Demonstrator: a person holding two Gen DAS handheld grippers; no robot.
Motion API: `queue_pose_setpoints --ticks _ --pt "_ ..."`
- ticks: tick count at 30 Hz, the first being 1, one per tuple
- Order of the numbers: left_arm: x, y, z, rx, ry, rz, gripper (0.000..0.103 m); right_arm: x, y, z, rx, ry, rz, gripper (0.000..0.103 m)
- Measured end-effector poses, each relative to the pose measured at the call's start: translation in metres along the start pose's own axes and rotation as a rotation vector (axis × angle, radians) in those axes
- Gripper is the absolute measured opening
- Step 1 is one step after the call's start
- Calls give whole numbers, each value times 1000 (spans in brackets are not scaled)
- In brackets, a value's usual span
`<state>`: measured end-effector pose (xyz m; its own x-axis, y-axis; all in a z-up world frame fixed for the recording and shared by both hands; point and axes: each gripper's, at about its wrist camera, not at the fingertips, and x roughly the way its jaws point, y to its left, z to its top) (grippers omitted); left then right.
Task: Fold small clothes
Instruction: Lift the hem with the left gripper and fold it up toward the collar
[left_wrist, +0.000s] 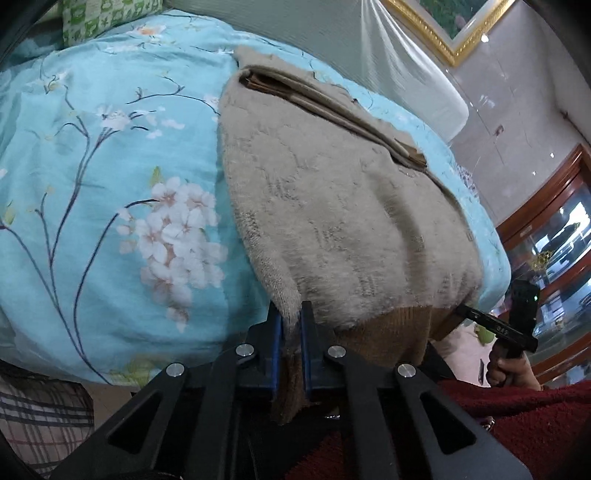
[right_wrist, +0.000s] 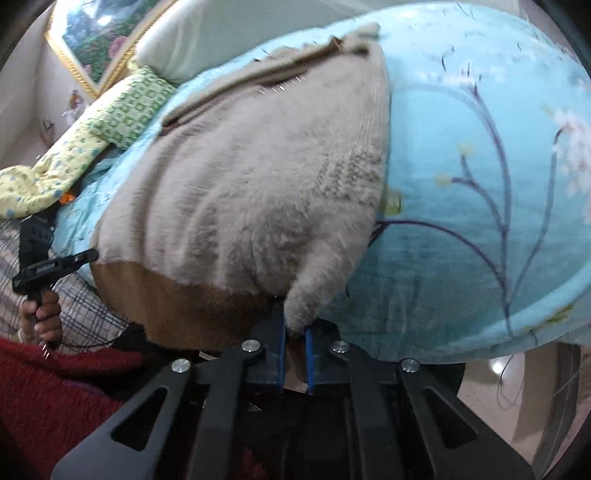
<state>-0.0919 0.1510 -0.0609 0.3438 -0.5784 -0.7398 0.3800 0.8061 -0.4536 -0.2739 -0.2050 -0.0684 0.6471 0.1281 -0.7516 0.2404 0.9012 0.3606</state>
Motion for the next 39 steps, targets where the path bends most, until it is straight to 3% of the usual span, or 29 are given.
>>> queue_pose_setpoints --ticks 4,9,11,14,15,16,17,22,27,32,39 --pt "16 9 1 -43 59 -19 11 -3 -6 -1 19 -2 31 9" --pt "31 7 -5 -51 127 -52 40 5 -2 0 -4 8 38 9" --pt "34 3 -4 -35 125 -44 42 8 -5 1 6 14 47 11" --pt "35 -1 -5 -7 119 -33 38 13 -11 2 36 21 61 12" --pt "35 -2 -5 0 115 -26 25 15 -12 2 33 19 58 12" --pt "34 -3 -6 13 115 -21 4 17 -12 2 24 24 55 12" --pt "34 -5 -6 13 117 -27 7 16 -10 1 15 28 49 11" --pt "6 -11 -6 26 50 -81 5 -5 0 3 -12 31 79 9" --pt "-21 -12 16 -19 -29 -167 5 -48 8 24 12 -70 194 8" --pt "-39 -18 51 -16 -108 -203 5 -76 12 65 48 -223 297 8" --pt "-35 -30 119 20 -219 -228 5 -67 7 122 84 -315 338 8"
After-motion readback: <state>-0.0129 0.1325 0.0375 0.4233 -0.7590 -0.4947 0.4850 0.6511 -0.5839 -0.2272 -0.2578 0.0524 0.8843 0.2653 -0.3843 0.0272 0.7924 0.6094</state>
